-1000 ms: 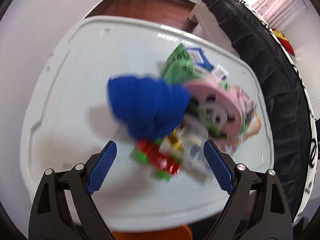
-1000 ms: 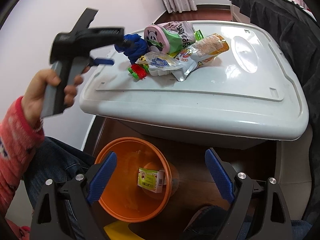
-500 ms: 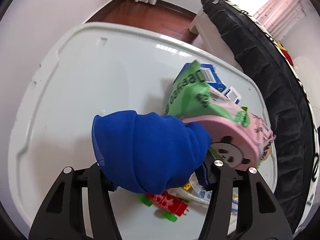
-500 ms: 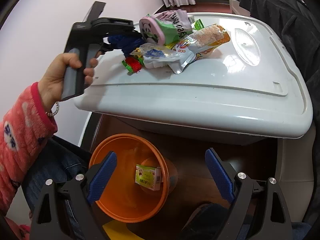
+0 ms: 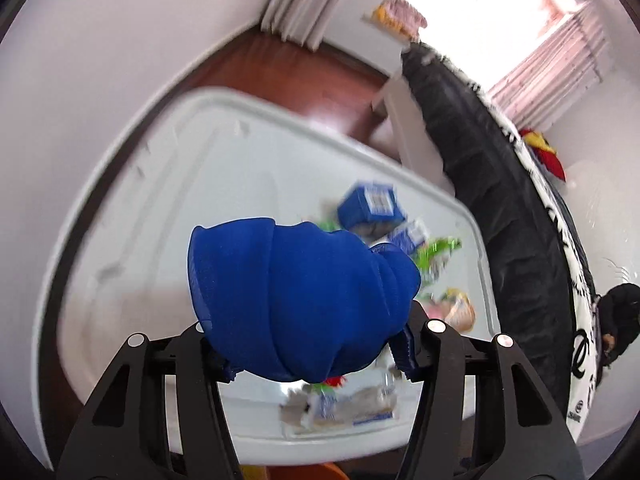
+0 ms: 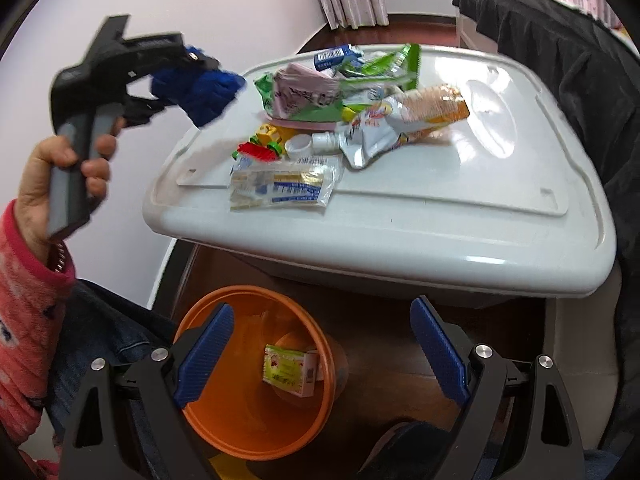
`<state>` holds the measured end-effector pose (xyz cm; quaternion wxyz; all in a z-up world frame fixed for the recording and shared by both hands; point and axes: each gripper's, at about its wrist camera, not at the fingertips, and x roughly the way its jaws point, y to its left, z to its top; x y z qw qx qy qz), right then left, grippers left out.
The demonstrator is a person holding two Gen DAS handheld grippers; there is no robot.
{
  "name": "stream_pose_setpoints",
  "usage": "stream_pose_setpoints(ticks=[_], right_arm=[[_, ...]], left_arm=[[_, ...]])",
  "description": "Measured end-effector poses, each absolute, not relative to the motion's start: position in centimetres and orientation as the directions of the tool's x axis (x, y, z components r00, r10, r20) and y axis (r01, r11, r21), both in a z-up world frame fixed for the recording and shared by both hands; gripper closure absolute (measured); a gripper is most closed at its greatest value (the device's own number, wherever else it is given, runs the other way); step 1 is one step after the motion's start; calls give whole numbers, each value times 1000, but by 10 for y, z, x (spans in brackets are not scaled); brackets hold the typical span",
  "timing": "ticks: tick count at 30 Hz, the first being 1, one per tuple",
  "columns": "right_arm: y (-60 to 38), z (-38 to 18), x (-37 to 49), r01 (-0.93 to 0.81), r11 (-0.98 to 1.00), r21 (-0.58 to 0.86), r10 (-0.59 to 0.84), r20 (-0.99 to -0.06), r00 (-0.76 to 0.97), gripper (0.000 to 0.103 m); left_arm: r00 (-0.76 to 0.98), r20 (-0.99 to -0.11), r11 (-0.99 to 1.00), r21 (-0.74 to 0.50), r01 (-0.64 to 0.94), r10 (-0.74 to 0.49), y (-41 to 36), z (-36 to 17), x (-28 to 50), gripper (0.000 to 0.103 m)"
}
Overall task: Collect trash
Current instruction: 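Grasp the pink panda snack bag with the right tool while the left tool holds the blue cloth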
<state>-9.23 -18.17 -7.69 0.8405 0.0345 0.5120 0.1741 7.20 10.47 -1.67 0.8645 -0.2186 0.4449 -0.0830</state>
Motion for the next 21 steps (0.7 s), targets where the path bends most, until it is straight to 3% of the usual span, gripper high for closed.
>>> stream_pose_setpoints(ticks=[9,12,19,20,21], right_arm=[[-140,-43,-28,-357,923,142,332,-761,558,15],[-125,-43,10,-360,930,72,292,-739,607,11],[-101,-70,83,-332,943,-17,191,-790,583,10],[-95,-75,90,-336,941,-37,174,-799,576,13],[-91,-77,92,-337,940,-59,156,-804,574,33]], left_arm=[[669,-670,881,-471,-49,-322,132,13,66,48],[678,-670,892,-450,-46,-303,134,18,63,48],[673,-675,899,-436,-35,-301,135,19,65,48],[672,-675,898,-439,-34,-305,135,18,65,48],[670,-675,896,-443,-34,-308,135,18,66,48]])
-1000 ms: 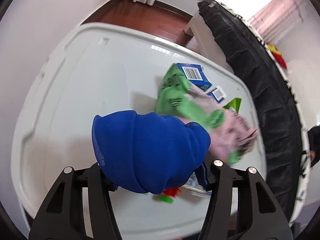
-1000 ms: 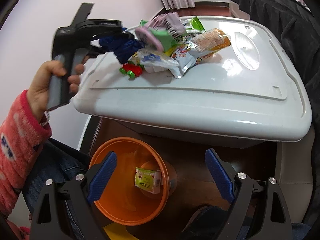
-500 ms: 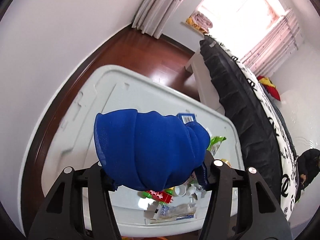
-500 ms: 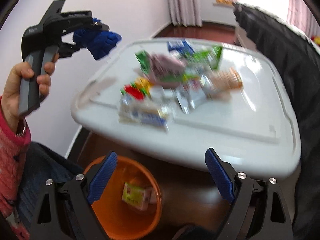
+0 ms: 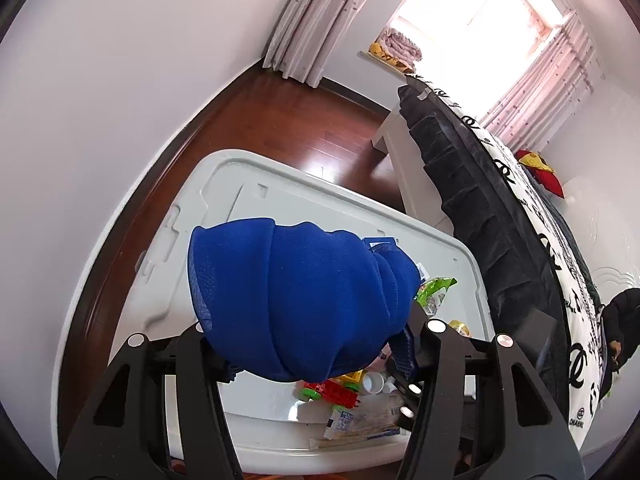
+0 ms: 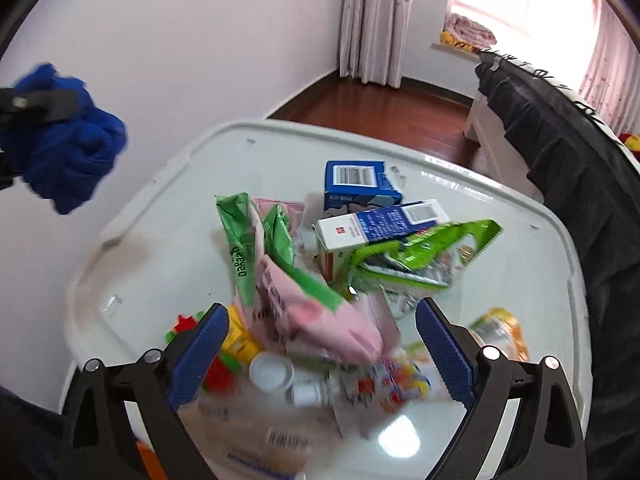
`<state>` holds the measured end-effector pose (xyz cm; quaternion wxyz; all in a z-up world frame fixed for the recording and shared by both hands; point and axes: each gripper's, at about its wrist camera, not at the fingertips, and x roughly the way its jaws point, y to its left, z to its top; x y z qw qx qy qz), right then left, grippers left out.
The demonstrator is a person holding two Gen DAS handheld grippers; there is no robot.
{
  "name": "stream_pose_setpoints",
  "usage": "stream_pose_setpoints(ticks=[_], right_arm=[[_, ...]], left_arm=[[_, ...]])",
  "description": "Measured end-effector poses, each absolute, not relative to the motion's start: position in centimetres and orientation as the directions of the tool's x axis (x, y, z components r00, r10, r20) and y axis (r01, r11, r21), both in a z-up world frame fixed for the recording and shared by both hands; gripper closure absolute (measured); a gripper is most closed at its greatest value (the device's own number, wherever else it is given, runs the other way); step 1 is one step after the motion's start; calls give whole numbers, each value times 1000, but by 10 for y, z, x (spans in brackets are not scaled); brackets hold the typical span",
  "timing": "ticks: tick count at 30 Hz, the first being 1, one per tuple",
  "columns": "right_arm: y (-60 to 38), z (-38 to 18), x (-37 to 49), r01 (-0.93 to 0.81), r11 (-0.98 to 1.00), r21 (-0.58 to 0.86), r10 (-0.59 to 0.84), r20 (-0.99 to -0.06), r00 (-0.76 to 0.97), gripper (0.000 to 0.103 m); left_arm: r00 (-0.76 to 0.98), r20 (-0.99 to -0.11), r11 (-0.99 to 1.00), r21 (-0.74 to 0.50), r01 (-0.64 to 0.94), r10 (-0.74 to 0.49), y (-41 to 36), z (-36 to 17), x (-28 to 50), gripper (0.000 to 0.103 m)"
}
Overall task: Collect trash
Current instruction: 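Grasp the pink panda snack bag with the right tool while the left tool holds the blue cloth, then drop the blue cloth and pink snack bag into the orange bucket with both tools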
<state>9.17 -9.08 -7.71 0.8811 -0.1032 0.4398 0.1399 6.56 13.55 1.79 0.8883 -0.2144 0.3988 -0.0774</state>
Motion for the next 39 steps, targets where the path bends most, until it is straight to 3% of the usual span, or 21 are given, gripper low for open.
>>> stream_pose_setpoints(ticks=[2,5,7,27,33,39], right_arm=[[-86,-80,96,-327,941,-90,120,-814,569,43],[-83,-77,97,-342,938,-54,150,-828,540,74],[-84,-75,95,-346,938,-6,182,-841,509,82],[-111,25,37,-403,912,79,319,-756,572,87],[-123,48,-11,-454,889,64,338,-759,556,87],[-126,48,-69,-530,847,44,347,-801,488,87]], left_arm=[[668,-675,894,-446,-30,-314,135,17,66,48],[663,-678,894,-447,-28,-318,135,15,67,48],[660,-678,892,-451,-26,-323,135,15,67,48],[655,-669,898,-438,33,-350,131,21,56,48],[626,-681,908,-404,111,-379,118,30,22,48],[502,-758,910,-345,232,-416,101,9,-48,48]])
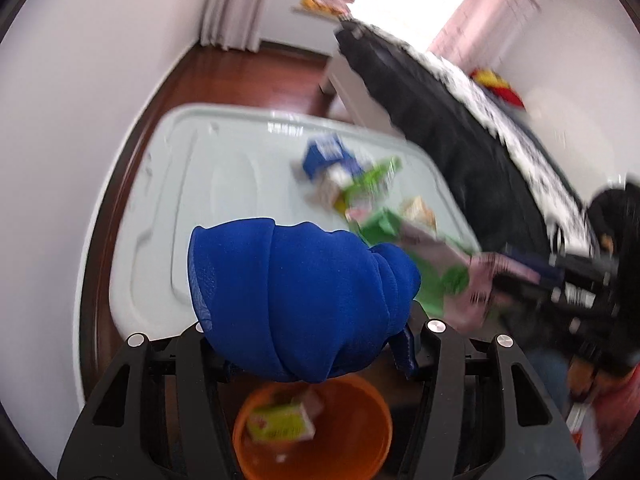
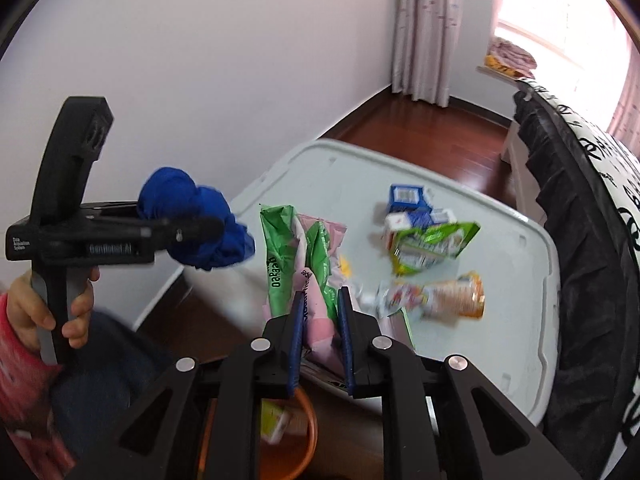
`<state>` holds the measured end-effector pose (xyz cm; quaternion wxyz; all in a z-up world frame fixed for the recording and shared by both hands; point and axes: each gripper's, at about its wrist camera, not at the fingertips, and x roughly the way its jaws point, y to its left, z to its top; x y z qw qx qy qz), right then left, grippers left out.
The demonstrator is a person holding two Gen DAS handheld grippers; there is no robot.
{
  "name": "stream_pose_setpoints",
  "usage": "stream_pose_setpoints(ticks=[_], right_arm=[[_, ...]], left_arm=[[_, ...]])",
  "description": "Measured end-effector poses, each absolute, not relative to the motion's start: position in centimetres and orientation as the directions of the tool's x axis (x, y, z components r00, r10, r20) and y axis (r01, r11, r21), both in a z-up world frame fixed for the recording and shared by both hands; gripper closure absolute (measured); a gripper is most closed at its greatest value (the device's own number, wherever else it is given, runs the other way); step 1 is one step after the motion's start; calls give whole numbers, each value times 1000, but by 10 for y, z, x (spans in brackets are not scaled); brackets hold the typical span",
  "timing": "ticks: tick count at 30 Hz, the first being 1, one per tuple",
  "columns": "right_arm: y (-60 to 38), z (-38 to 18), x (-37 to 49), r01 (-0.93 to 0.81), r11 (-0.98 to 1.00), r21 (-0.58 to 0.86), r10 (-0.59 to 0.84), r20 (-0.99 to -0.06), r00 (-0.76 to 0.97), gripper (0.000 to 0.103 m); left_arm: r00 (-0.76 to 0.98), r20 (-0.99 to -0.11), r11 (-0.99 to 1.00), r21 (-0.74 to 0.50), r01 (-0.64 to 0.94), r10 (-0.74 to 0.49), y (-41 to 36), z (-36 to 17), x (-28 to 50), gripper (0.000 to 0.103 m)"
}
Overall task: Collect trash
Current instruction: 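Drop the blue cloth and pink snack bag into the orange bucket with both tools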
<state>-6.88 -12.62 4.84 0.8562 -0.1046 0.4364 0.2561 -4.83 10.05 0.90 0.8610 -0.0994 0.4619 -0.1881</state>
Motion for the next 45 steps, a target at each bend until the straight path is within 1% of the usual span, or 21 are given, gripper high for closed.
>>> stream_pose_setpoints(ticks=[6,9,11,14,17,19,21,22,23,24,25,26,29,30,31,38,42,45], right_arm=[[-122,28,-112,-579,814,55,341,-852,397,87],[-120,8,-127,-589,804,76,336,-876,346,87],[-117,-9,-134,-589,802,98,331,-894,302,87],[-111,-35,-141,-584,804,116,313,-916,249,87],[-107,-65,-144,-572,809,132,291,-937,195,87],[-106,-80,-144,-561,815,147,284,-944,166,87],[-105,-92,-142,-554,818,157,281,-948,147,86],[-104,-96,-142,-555,817,158,279,-950,141,85],[-104,-99,-141,-546,823,156,276,-950,145,80],[-106,-99,-140,-534,831,159,279,-948,152,72],[-109,-97,-137,-516,840,167,286,-945,160,47],[-112,-94,-136,-505,846,171,293,-940,174,40],[-125,-80,-132,-477,861,179,314,-924,221,37],[-127,-78,-131,-469,865,180,316,-921,230,33],[-131,-74,-131,-462,868,180,319,-917,241,31],[-149,-60,-127,-418,887,198,333,-900,282,30],[-156,-55,-127,-402,891,211,345,-890,298,26],[-160,-52,-126,-388,893,227,359,-880,311,25]], left_arm=[[341,-843,903,-341,261,-417,82,-40,-97,48],[285,-866,903,-346,254,-411,72,-60,-112,48],[234,-877,900,-367,236,-420,67,-76,-123,48],[173,-905,914,-356,194,-389,61,-103,-133,48],[99,-918,918,-369,143,-384,60,-128,-139,48],[68,-930,927,-349,135,-360,56,-140,-141,48],[43,-944,938,-321,127,-329,52,-149,-142,41],[19,-948,941,-314,123,-319,51,-154,-142,34],[17,-948,942,-314,115,-318,51,-155,-142,30],[22,-949,945,-310,104,-313,52,-156,-141,27],[29,-954,951,-295,93,-299,53,-156,-140,22],[32,-955,953,-293,81,-296,55,-155,-139,19],[28,-952,951,-304,61,-306,57,-156,-138,19],[26,-952,951,-302,60,-304,57,-156,-138,19],[25,-953,952,-300,65,-302,55,-156,-137,19],[35,-954,953,-293,84,-296,48,-151,-130,18],[47,-951,950,-300,86,-305,47,-147,-126,18],[77,-947,948,-306,82,-313,49,-138,-116,18]])
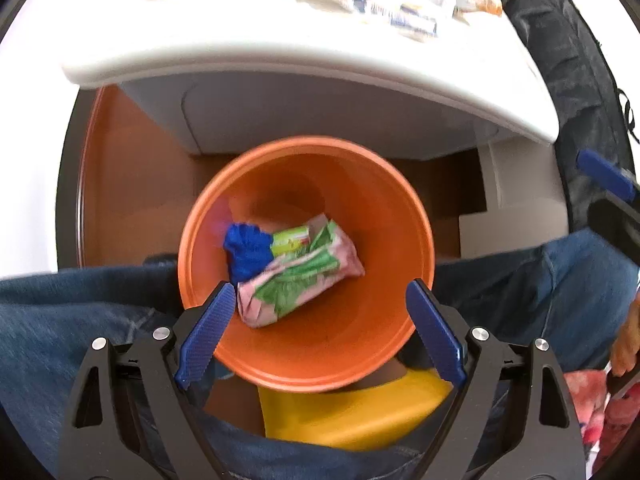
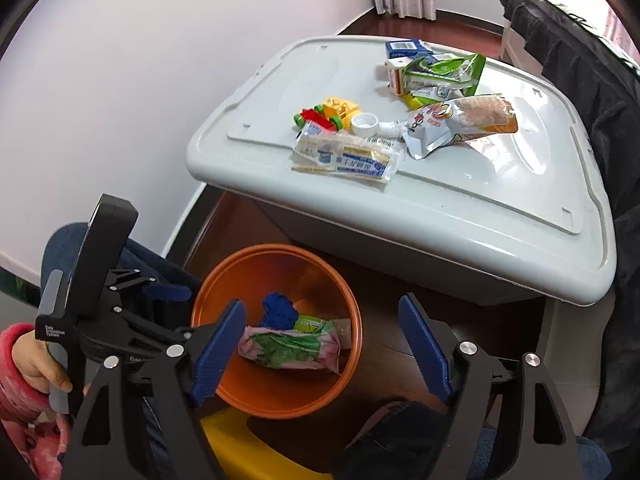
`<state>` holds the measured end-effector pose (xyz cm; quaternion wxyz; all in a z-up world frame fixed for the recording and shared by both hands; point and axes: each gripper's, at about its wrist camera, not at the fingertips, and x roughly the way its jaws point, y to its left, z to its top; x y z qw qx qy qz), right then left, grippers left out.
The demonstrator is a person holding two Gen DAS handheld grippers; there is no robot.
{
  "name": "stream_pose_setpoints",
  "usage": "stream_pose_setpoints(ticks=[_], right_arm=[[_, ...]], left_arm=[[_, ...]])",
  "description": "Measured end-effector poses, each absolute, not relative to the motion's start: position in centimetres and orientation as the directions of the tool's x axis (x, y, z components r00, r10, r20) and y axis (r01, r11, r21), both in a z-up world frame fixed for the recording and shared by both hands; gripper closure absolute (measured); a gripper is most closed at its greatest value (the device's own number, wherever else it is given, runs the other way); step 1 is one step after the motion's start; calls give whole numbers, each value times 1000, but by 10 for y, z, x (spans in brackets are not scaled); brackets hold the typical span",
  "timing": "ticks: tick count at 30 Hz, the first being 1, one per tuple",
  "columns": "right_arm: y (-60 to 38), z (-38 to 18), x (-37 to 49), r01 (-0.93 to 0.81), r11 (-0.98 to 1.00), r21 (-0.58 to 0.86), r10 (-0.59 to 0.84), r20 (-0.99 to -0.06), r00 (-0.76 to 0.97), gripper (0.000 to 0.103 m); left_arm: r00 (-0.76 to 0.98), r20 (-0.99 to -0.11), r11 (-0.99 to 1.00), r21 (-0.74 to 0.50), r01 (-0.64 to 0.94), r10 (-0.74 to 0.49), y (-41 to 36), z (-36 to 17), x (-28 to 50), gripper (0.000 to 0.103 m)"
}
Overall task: Collect trash
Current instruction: 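Drop the blue cloth and pink snack bag into the orange bucket with both tools, then grasp the yellow toy piece with the left tool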
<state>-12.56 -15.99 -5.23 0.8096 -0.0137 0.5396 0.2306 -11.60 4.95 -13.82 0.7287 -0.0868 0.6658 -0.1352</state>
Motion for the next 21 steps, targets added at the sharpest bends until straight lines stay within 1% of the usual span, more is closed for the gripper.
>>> stream_pose_setpoints(ticks=[3,10,13,21], right_arm=[[-164,-51,-124,-372,899,233,362,-873,327,25],[-169,-55,-122,-346,900,266,384,-860,336,25],[-171,-58,-119,-338,898,281,394,-855,337,25],[-171,-68,-113,-336,894,298,408,-850,332,25]], left_arm=[[112,-940,946,-315,72,-321,48,-129,-101,18],[221,-927,953,-291,87,-303,49,-100,-42,18],[273,-924,963,-252,96,-268,48,-91,-7,18],[281,-930,971,-219,92,-236,36,-92,65,18]])
